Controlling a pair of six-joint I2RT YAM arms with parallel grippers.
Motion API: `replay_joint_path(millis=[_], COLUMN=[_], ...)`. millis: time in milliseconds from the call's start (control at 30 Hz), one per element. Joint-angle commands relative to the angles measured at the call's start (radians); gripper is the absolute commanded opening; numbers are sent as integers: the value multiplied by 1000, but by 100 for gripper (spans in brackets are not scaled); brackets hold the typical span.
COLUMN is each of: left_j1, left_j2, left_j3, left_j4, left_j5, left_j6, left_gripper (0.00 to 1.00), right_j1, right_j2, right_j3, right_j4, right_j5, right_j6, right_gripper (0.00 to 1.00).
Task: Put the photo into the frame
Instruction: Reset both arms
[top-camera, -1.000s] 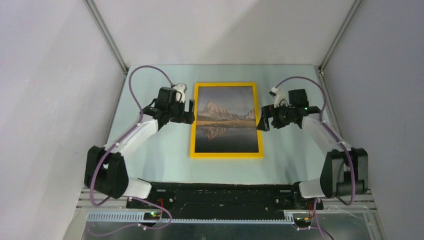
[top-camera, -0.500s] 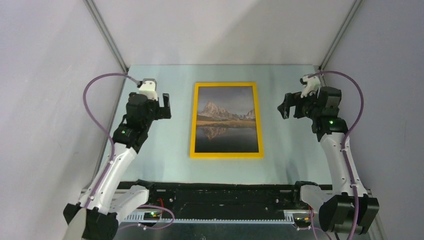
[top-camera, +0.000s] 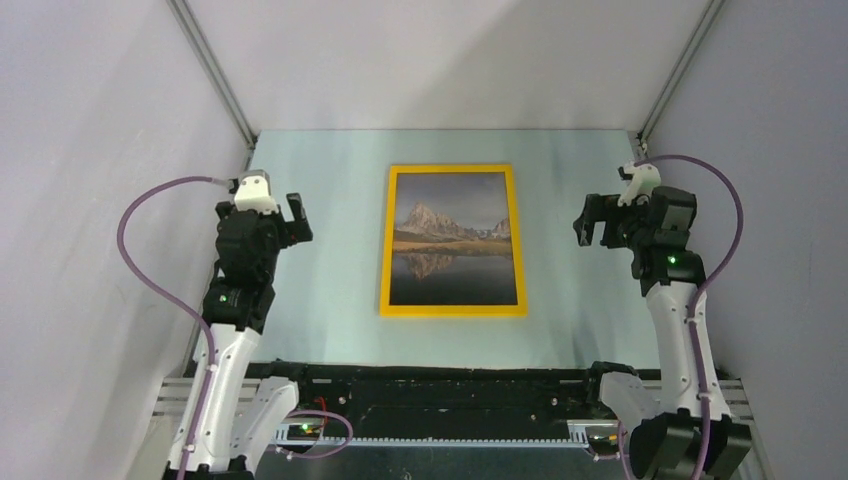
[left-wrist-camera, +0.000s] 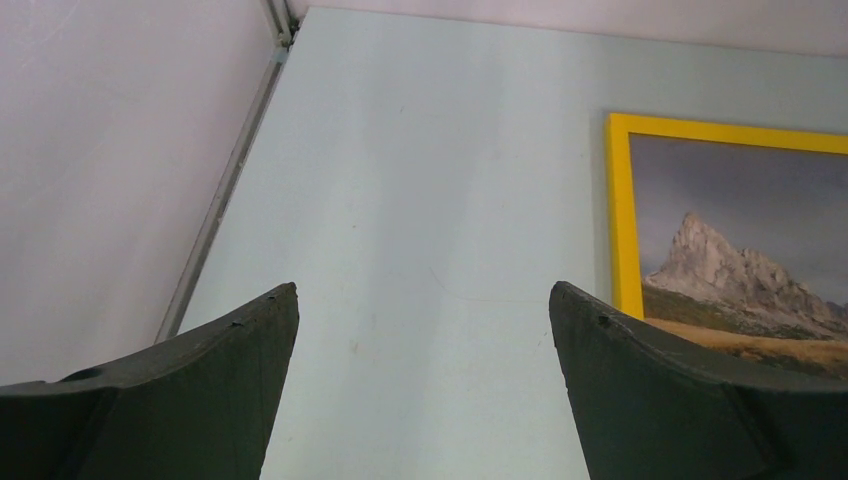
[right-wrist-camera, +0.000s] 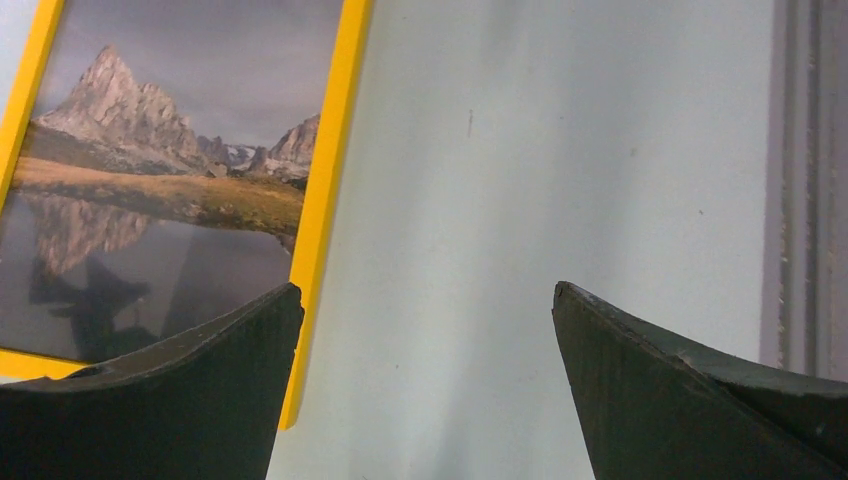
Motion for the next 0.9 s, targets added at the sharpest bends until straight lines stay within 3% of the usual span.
replay_joint_path(millis=[0,267,567,700,867], left_j1=[34,52,53,53,54], left_j2=[-72,-179,-235,-270,-275], left_j3=[-36,-100,-229,-302,-320], left_j4=[29,39,187,286,297], left_j5=[13,30,110,62,48], left_j6=[22,10,16,17,23], left_gripper=[100,100,100,100,100], right_j1=[-22,-48,-68,-68,-68], right_j2=[-110,-254,-356,-392,-405], right_j3=[-30,-120,-157,-177,-185], right_j4=[-10,-19,-28,-11,-7], right_j5=[48,38,66,105,127], right_j6=[11,38,31,10,-7], right_gripper=[99,99,100,99,99])
